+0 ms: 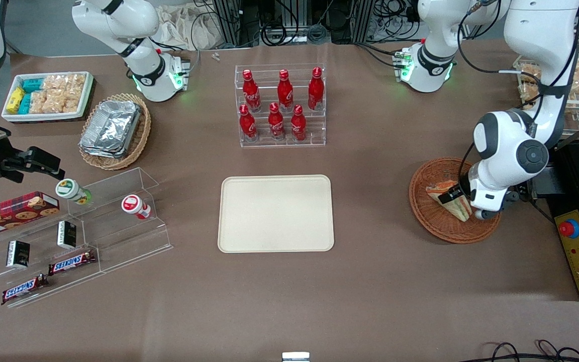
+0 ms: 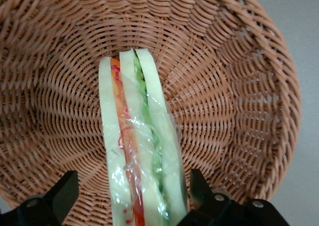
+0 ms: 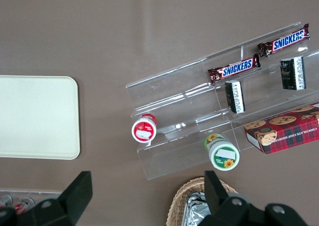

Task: Place sandwich from basket to tray
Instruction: 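Close the left gripper on the sandwich's wrapped edge, then lift the sandwich out of the basket and carry it toward the cream tray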

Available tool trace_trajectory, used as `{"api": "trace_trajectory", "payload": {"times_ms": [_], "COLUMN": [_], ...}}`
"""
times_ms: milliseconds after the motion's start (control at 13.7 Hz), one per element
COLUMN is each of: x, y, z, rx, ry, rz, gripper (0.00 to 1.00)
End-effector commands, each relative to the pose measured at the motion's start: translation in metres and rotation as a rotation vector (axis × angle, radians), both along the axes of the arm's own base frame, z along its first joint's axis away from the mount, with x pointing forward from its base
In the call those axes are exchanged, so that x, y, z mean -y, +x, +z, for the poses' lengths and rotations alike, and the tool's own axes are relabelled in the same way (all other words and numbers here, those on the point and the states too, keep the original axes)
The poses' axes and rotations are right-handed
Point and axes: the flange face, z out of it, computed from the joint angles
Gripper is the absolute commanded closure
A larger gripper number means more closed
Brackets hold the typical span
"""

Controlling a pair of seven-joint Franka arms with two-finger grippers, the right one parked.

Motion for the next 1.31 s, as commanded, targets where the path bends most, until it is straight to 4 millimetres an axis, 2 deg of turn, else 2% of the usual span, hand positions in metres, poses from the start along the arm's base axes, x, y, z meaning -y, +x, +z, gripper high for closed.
{"api": "trace_trajectory", "payload": {"times_ms": [0, 219, 365, 583, 656, 802, 1021, 1240], "x": [0.003, 0.004, 0.014, 0.02, 0.031, 0.059, 0.109, 0.161], "y": [0.0, 0.005, 0.015, 0.032, 0.036, 0.051, 0.062, 0.058], "z": [0.001, 0.008, 0.028, 0.074, 0.092, 0.134, 0.177, 0.195], "rx": [0.016, 0.022, -0.014, -0.05, -0.028, -0.019, 0.031, 0.072], "ry": [0.006, 0.01, 0.009, 0.007, 0.005, 0.0, -0.009, -0.031], "rz": [0.033, 0.098, 0.101, 0.133, 0.135, 0.128, 0.087, -0.002], "gripper": [0.29, 0.75, 0.96, 0.97, 0.98, 0.98, 0.98, 0.98]}}
